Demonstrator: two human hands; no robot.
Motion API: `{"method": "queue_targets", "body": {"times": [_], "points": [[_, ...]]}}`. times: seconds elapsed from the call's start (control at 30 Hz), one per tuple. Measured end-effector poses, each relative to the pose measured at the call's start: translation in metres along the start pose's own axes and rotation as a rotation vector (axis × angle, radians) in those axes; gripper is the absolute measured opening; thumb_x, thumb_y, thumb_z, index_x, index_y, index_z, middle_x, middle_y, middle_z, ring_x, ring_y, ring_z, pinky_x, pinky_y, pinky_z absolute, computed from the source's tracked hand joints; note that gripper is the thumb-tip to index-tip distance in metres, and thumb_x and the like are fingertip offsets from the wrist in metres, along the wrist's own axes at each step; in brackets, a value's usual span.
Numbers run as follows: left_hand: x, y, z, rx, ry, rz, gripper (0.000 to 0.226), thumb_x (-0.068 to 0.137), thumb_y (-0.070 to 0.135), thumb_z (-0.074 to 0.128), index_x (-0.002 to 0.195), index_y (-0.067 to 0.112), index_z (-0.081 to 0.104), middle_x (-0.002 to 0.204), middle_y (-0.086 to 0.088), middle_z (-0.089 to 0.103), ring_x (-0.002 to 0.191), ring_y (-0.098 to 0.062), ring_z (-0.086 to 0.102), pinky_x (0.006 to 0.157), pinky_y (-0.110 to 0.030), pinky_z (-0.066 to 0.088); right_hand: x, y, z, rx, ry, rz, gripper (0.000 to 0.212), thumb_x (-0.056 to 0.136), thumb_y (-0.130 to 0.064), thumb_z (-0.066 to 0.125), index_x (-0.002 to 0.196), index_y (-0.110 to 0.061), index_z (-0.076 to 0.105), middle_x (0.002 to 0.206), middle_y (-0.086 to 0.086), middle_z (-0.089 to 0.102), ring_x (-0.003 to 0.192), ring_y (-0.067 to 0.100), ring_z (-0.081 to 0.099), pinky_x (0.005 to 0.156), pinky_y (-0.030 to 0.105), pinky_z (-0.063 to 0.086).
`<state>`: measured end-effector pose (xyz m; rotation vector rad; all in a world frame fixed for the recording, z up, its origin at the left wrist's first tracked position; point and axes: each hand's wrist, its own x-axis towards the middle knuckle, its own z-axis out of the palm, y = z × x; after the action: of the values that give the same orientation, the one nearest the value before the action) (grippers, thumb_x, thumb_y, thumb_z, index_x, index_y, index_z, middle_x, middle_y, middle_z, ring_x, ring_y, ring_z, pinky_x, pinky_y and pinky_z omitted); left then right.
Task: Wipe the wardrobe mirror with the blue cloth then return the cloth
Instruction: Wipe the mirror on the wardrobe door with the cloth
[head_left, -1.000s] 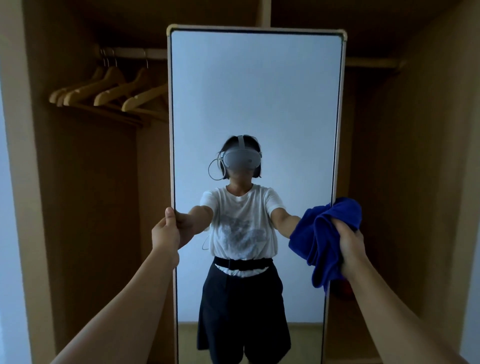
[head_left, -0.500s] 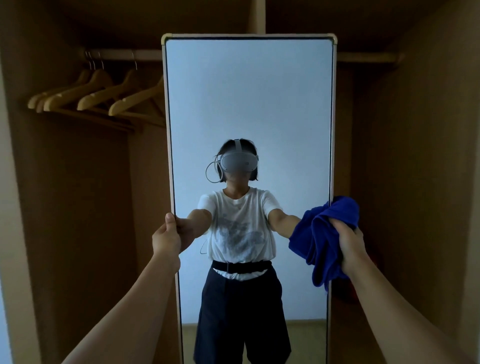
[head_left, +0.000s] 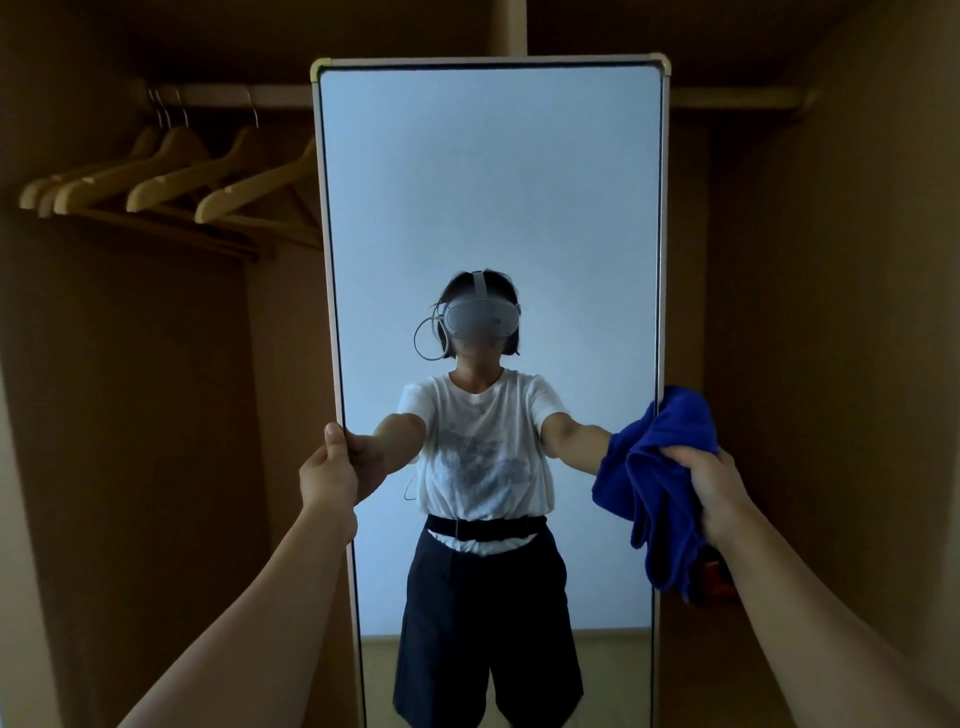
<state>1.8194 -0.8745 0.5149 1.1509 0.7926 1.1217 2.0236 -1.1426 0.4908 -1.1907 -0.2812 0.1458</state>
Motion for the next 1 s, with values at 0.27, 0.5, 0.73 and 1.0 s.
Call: {"method": "queue_targets", "body": {"times": [0.27,0.5,0.73,1.0], "points": [[0.002,0.003,-0.004,0.016,-0.032,-0.011,0.046,0.1,0.041,0.037,0.127,0.009,0.055,0.126,-0.014,0.057,0.119,-0.033,0.052,0.095,-0.038,0.041,-0.012,0.003,0.0,0.002,0.006,0.001,0.04,0.082,-0.014,0.068,0.12,-0.013,0.057,0.107,0.014,0.064,0.094,0.033,0.062,0.083,0.045,0.051],[0.002,-0.018,-0.016,0.009,-0.1,0.059,0.034,0.101,0.026,0.04,0.129,0.015,0.055,0.13,-0.009,0.057,0.119,-0.026,0.054,0.104,-0.043,0.042,-0.033,0.009,-0.007,-0.059,0.026,0.038,0.036,0.082,-0.016,0.068,0.116,-0.014,0.056,0.101,0.012,0.063,0.091,0.03,0.061,0.079,0.042,0.05],[-0.015,-0.031,-0.031,0.017,-0.108,0.083,0.041,0.1,0.022,0.042,0.141,0.016,0.041,0.135,-0.005,0.052,0.124,-0.024,0.049,0.099,-0.03,0.037,-0.057,0.005,-0.014,-0.048,0.001,0.042,0.03,0.085,-0.012,0.066,0.113,-0.015,0.055,0.1,0.012,0.063,0.089,0.031,0.062,0.071,0.039,0.051],[-0.068,-0.056,-0.031,0.167,-0.069,0.206,0.011,0.092,0.013,0.056,0.102,0.011,0.062,0.087,-0.001,0.062,0.083,-0.018,0.055,0.069,-0.026,0.04,-0.09,0.011,-0.023,-0.082,-0.019,0.072,0.032,0.086,-0.011,0.064,0.116,-0.015,0.054,0.101,0.013,0.062,0.089,0.032,0.061,0.076,0.042,0.05]]}}
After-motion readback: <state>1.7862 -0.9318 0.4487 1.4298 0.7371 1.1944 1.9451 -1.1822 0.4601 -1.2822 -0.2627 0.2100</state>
